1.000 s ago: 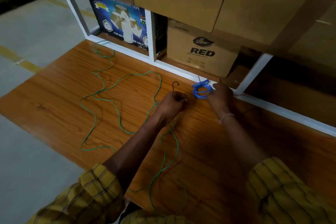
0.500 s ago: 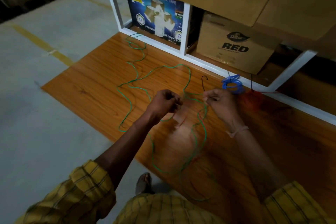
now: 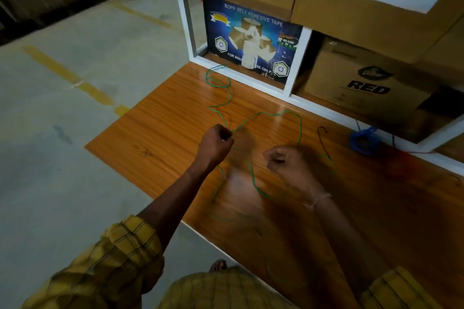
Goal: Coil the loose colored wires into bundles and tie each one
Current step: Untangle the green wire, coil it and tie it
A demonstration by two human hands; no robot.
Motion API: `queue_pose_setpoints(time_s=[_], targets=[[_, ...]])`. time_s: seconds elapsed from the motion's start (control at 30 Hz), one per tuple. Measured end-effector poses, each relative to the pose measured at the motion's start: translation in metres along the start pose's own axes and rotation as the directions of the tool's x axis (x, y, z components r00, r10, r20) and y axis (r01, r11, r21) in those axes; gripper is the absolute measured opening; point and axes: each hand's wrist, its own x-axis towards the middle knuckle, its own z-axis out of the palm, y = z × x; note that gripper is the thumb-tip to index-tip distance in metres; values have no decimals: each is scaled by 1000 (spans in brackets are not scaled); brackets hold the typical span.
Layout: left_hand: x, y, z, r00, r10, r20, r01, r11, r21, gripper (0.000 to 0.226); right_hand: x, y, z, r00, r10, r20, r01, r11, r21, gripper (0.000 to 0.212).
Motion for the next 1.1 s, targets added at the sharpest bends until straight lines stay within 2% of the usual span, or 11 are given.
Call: queue_pose_setpoints(time_s=[0.17,0.37,0.53,0.6,0.7,0.87,0.97,1.03,1.1], targets=[[40,-22,-21,996,-15,-88,14,1000,-11,23,21,-15,38,1000,-13,-16,12,1000,-29,33],[97,-24,-33,989,15,-148,-21,999,-39,23,54,-22,67,997,-51,-62,50,998,-23,18],[150,-16,-34,986,-6,-168,-10,995,-98,42,73,-35,67,993,-55,-103,49,997,-58,23],[169,-10,-34,984,-46,-172,12,981,-195,53,80,-38,64,992,-51,-112,43,997,-71,29],[196,-2,-33,987,-87,-132,27,916,-401,57,91,-41,60,991,-62,-120,54,996,-71,28],[220,4,-26,983,-180,-24,126,773,-622,40,116,-56,48,984,-40,-172,41,999,2,21],[213,2,-19,997,-72,-24,44,803,-595,30,140,-73,34,965,-19,-262,37,997,63,8],[196,2,-16,999,45,-15,-46,822,-568,26,159,-85,23,946,9,-323,11,998,60,14],[178,6,-14,988,153,3,-125,819,-560,24,180,-94,15,945,102,-311,-57,987,148,23]])
